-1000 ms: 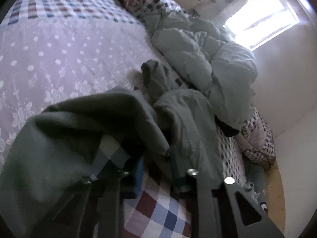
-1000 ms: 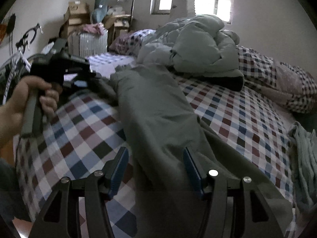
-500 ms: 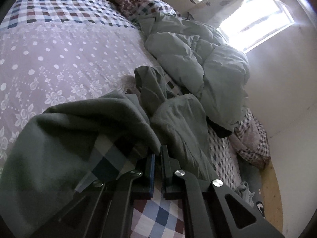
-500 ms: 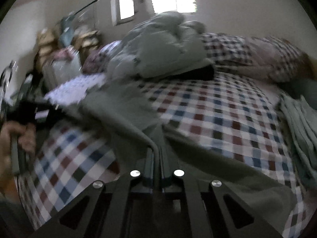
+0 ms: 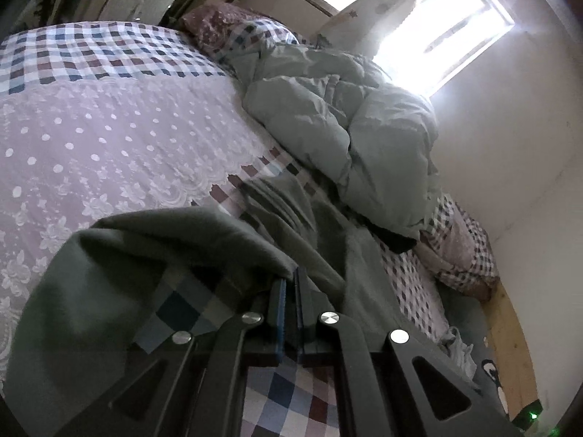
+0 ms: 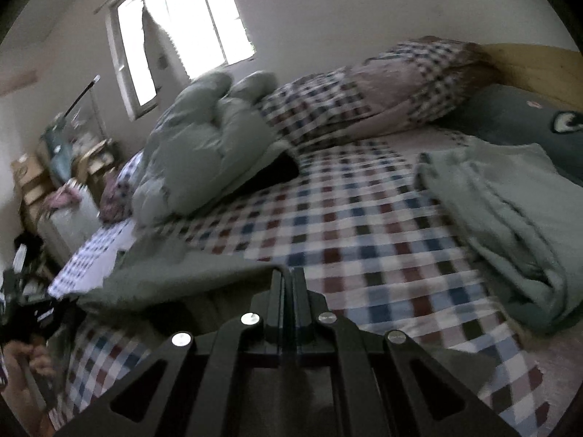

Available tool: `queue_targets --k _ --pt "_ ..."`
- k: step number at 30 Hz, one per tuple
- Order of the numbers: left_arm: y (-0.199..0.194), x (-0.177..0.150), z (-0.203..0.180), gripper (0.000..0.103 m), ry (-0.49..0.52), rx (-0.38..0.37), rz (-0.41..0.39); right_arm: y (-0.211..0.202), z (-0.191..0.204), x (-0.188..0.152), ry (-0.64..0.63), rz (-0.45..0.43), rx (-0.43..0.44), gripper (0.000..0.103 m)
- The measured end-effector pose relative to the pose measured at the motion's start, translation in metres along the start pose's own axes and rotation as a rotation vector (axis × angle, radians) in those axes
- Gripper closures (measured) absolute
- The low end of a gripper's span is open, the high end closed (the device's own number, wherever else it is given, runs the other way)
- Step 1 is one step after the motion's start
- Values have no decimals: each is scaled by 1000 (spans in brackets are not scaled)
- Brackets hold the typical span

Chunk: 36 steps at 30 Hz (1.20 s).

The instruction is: Fold clothes

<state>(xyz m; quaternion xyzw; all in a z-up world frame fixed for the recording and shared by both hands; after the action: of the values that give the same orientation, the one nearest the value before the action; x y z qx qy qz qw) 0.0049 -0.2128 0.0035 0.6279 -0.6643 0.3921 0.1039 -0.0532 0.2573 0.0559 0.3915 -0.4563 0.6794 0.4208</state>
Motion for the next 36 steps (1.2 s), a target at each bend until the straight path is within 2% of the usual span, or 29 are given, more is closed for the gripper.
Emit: queue_targets --k 8,13,17,18,20,21,22,23,25,27,32,36 --pt "-4 -3 2 101 35 59 -5 -10 -60 16 95 -35 -156 101" --pt "-7 -9 -12 100 140 69 -15 -5 -78 3 94 24 -235 100" --pt "-11 -8 -14 99 153 88 -24 0 -80 -4 57 50 -277 95" --pt "-12 -7 -12 98 145 104 -19 -1 -81 -3 48 48 -293 90" --pt "-14 -7 -7 94 130 131 -10 -7 -84 -1 38 25 -333 61" --pt "-15 -7 -5 89 121 137 -12 -12 -85 1 40 4 -353 54" --pt "-18 -7 -6 77 111 121 -18 -16 -85 3 39 -13 -366 47" --pt "-20 -7 -7 69 98 94 -22 -19 -82 5 36 -28 -373 46" --pt "-24 -10 -16 35 56 -18 -15 -24 -73 8 16 -54 -359 44" --pt "-30 -18 -22 25 30 -74 -11 -26 -57 9 -22 -73 -323 42" --pt "-31 -49 -49 24 66 -177 63 -21 -15 -1 -77 -65 -201 38" --pt "-16 -82 -83 24 183 -258 161 -16 14 -15 -105 -40 -119 38"
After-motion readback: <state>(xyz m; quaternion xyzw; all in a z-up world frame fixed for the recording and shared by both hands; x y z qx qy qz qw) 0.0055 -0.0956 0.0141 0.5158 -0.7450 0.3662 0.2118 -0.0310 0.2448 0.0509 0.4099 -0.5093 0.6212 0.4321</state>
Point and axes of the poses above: each gripper's, at about its wrist camera, not at the fingertips, and y roughly the way its jaws point, z to its left, x to its top, the point moved 6 cm from there along y, roughly the way its jaws point, and after that the axes turned 13 degrees about -z, right-handed, at the moved point
